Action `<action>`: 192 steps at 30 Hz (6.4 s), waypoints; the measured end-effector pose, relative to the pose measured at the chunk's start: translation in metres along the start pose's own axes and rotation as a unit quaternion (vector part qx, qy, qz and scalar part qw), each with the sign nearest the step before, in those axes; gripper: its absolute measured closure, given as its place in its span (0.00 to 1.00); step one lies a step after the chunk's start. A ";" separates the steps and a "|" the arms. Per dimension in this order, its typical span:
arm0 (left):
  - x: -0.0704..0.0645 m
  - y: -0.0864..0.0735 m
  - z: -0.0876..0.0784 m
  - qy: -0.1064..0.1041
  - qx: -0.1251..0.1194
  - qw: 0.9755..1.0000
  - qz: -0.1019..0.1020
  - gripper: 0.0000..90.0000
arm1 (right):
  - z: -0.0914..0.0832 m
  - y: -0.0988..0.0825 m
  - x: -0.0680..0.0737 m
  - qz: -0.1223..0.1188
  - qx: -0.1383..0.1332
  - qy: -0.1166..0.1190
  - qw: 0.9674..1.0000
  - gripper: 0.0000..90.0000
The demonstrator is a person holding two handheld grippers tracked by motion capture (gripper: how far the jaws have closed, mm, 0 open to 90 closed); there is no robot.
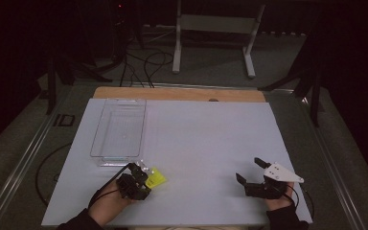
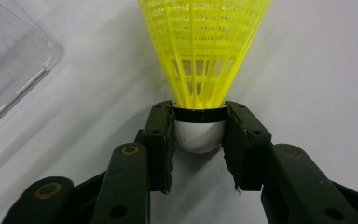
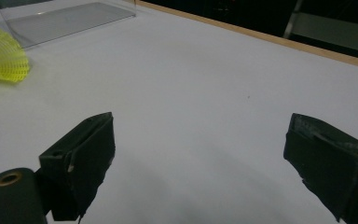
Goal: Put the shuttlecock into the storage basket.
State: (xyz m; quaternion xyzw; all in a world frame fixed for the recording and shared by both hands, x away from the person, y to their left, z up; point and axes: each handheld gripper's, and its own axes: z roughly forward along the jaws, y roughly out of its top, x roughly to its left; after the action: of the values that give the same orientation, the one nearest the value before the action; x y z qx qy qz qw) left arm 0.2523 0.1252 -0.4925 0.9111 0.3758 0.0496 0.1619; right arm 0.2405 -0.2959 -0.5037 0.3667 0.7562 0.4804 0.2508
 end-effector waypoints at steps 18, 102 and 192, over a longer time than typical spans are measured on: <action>0.001 0.012 -0.023 -0.023 -0.008 0.999 0.043 0.73 | 0.000 0.000 0.000 0.000 -0.001 0.000 1.000 0.10; 0.117 0.041 -0.138 0.018 -0.088 0.996 -0.019 0.73 | 0.001 0.000 0.000 0.002 0.002 0.000 1.000 0.10; 0.174 -0.018 -0.081 0.005 -0.047 0.991 -0.126 0.72 | 0.001 -0.002 0.001 -0.001 0.007 -0.001 1.000 0.10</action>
State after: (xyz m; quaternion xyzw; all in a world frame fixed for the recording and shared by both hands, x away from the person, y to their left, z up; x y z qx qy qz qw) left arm 0.3473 0.2803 -0.4280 0.8476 0.4858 0.0506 0.2074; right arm 0.2404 -0.2951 -0.5056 0.3681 0.7599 0.4743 0.2491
